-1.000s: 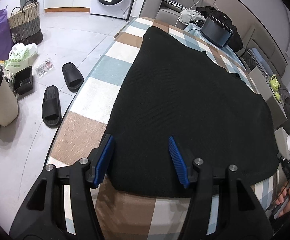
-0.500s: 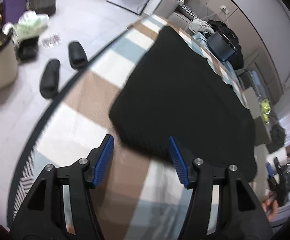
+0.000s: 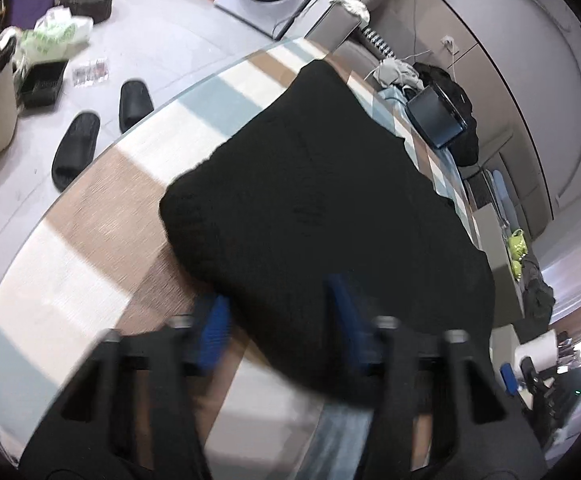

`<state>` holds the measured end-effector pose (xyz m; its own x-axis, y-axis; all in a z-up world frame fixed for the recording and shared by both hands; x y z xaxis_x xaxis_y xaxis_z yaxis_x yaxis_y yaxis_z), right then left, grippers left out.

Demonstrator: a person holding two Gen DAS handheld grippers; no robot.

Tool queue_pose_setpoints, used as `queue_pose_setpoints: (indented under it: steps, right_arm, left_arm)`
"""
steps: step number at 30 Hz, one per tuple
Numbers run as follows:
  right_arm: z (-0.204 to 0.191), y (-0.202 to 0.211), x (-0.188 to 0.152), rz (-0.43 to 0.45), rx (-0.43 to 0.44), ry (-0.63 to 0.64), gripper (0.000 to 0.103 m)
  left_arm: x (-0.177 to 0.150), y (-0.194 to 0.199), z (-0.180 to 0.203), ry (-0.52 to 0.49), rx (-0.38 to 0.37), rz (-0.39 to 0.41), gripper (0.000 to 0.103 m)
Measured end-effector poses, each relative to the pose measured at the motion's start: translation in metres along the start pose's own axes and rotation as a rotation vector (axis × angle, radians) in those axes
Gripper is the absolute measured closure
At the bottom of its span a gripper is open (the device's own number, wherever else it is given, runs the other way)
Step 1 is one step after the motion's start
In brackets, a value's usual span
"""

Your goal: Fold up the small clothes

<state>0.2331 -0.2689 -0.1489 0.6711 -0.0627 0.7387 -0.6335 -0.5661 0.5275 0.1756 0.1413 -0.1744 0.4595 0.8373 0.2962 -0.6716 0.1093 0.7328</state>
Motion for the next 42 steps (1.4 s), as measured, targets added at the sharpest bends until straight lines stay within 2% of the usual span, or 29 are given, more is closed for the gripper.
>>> queue_pose_setpoints:
  steps: [2,5,11,14,17,20,23,26,27,28,31,32,33,35,37,39,42]
  right_arm:
    - [0.0,-0.001,0.0,-0.001,-0.003,-0.002,0.042]
    - [0.001,-0.004,-0.002,-0.012,-0.014,0.004,0.042]
    - [0.008,-0.007,-0.008,-0.034,-0.021,-0.006,0.041]
    - [0.008,-0.01,-0.011,-0.052,-0.019,-0.01,0.041]
    - [0.005,-0.01,-0.012,-0.052,-0.013,-0.006,0.041]
    - [0.004,-0.007,-0.013,-0.045,-0.01,-0.014,0.041]
    - [0.007,0.0,-0.014,-0.036,-0.018,-0.017,0.041]
    - [0.014,0.009,-0.015,-0.024,-0.038,-0.029,0.041]
    - [0.018,0.013,-0.014,-0.016,-0.045,-0.036,0.041]
    - [0.02,0.016,-0.015,-0.013,-0.052,-0.039,0.04]
    - [0.028,0.024,-0.017,-0.007,-0.075,-0.053,0.039]
    - [0.03,0.026,-0.018,-0.008,-0.081,-0.057,0.039]
    - [0.033,0.028,-0.018,-0.008,-0.086,-0.062,0.039]
    - [0.035,0.028,-0.019,-0.014,-0.082,-0.068,0.039]
    - [0.034,0.024,-0.019,-0.021,-0.06,-0.074,0.039]
    - [0.027,0.017,-0.017,-0.034,-0.025,-0.073,0.039]
    - [0.015,0.003,-0.017,-0.063,0.03,-0.065,0.039]
  left_arm:
    - [0.002,-0.006,0.007,-0.027,0.015,0.024,0.083]
    - [0.007,0.005,0.016,-0.06,0.013,0.104,0.085]
    - [0.002,0.009,-0.002,-0.06,0.046,0.111,0.086]
    - [0.009,0.014,0.011,-0.098,0.044,0.141,0.086]
    - [0.011,0.023,0.044,-0.208,0.036,0.188,0.086]
    - [0.002,0.027,0.113,-0.422,-0.008,0.241,0.086]
    - [-0.024,0.024,0.177,-0.603,-0.077,0.254,0.086]
    - [-0.083,0.007,0.236,-0.803,-0.185,0.171,0.086]
    - [-0.096,0.002,0.244,-0.832,-0.202,0.146,0.086]
    - [-0.118,-0.01,0.251,-0.878,-0.221,0.085,0.086]
    - [-0.162,-0.036,0.249,-0.928,-0.232,-0.076,0.084]
    - [-0.169,-0.039,0.247,-0.924,-0.231,-0.103,0.083]
    - [-0.176,-0.043,0.242,-0.911,-0.238,-0.146,0.077]
    - [-0.179,-0.039,0.236,-0.874,-0.276,-0.19,0.074]
    - [-0.171,-0.031,0.232,-0.824,-0.308,-0.198,0.054]
    - [-0.162,-0.019,0.224,-0.8,-0.324,-0.164,0.045]
    - [-0.137,-0.01,0.204,-0.749,-0.284,-0.105,0.044]
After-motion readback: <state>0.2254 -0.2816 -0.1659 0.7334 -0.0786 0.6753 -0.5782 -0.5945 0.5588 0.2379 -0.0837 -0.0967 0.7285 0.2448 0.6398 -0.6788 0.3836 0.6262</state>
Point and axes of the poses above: each gripper's, at about its wrist camera, not at the fingertips, and y roughly against the way its jaws point, z to its right, x to its top, the point moved 10 cm from there along -y, roughly the way its jaws point, and after that the axes turned 14 degrees about y, right-handed, at the moved point
